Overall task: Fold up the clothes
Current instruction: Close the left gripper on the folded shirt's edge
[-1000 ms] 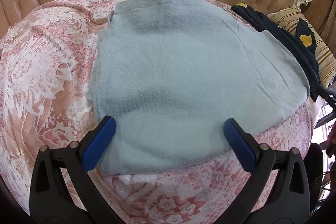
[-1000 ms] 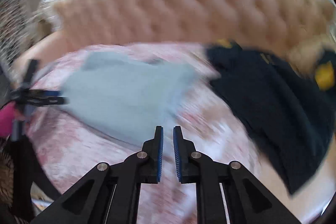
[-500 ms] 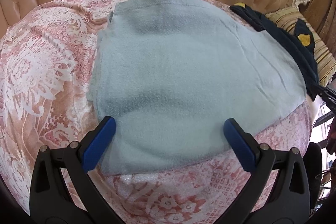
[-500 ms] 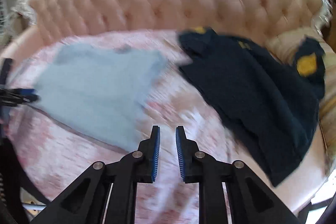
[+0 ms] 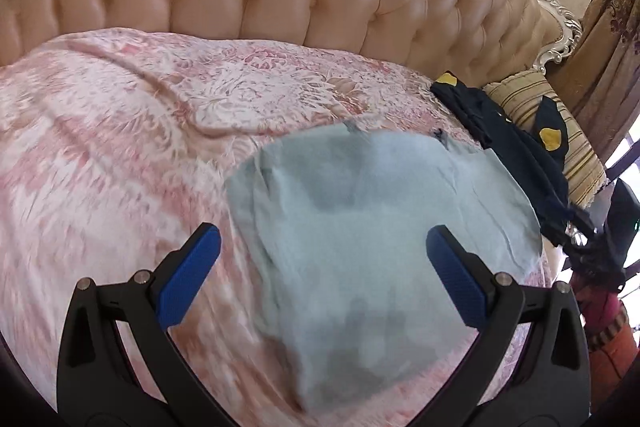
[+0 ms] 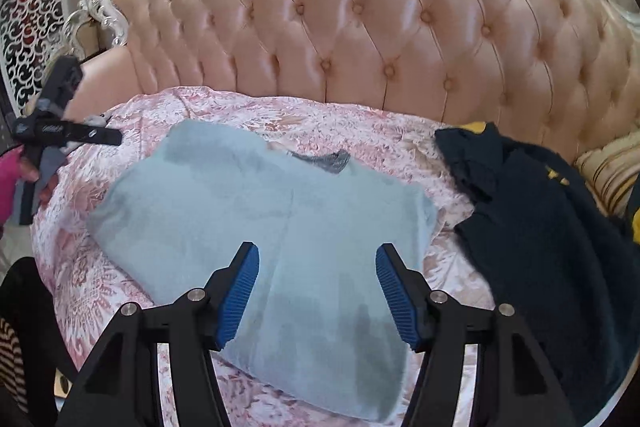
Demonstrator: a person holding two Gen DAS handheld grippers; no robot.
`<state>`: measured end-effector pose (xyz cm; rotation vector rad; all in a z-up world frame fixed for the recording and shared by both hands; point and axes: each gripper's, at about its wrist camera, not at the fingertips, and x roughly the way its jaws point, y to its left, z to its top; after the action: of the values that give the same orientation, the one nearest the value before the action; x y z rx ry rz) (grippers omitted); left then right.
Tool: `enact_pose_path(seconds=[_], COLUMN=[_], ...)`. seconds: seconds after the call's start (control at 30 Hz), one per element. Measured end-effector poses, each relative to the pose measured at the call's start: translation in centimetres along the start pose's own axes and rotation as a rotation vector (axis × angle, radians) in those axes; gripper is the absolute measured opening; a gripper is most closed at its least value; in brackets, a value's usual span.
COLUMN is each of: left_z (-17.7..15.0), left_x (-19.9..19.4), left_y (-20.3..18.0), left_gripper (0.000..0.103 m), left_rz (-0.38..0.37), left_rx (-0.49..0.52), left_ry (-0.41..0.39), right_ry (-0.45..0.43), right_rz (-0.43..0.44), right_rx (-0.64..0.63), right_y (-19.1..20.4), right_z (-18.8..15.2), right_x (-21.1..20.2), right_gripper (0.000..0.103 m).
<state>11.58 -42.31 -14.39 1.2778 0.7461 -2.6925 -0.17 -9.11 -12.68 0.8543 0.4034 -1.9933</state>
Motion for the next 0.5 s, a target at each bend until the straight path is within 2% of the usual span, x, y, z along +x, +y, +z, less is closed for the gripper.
enact_pose_path(seconds=[0.07,0.1,0.13,0.2,0.43,0.47,0.5], left_z=[0.8,1.0,1.3,1.7,2.2,2.2,2.2], left_x=[1.2,1.7,2.2,3.5,5.6,5.7,5.8], left_y=[0.8,0.9,1.0,1.1,2.5,2.5,2.3], left_gripper=[0.093,0.079,0.07,0.063,0.061,0.056,0.042], left_rz=[-0.032,-0.03,-0.025,0.0,0.019,0.012,0.007], left_rx=[0.015,0.026,0.037,0.054,0.029,0.031,0.037], left_ry=[0.007,0.011,0.017,0.042,0.052,0.053,0.056], right_ry=[0.0,0.001,0.003,0.008,-0.007,-0.007,-0.006], right_rz=[0.007,0.009,0.011,0.012,0.015,0.016,0.016], right_rx=[0.021,0.027,0.033,0.044,0.047,0.047,0.048], right_y=[0.1,0.1,0.0,-0.1,-0.6,-0.6,-0.6], right_z=[-0.7,-1.0,-1.3,-1.4,-1.2,-1.3,-1.3], right_x=[0.5,0.6,0.7,1.0,1.6,1.6,1.7], right_gripper=[0.062,0.062,0.062,0.062,0.062,0.062,0.062])
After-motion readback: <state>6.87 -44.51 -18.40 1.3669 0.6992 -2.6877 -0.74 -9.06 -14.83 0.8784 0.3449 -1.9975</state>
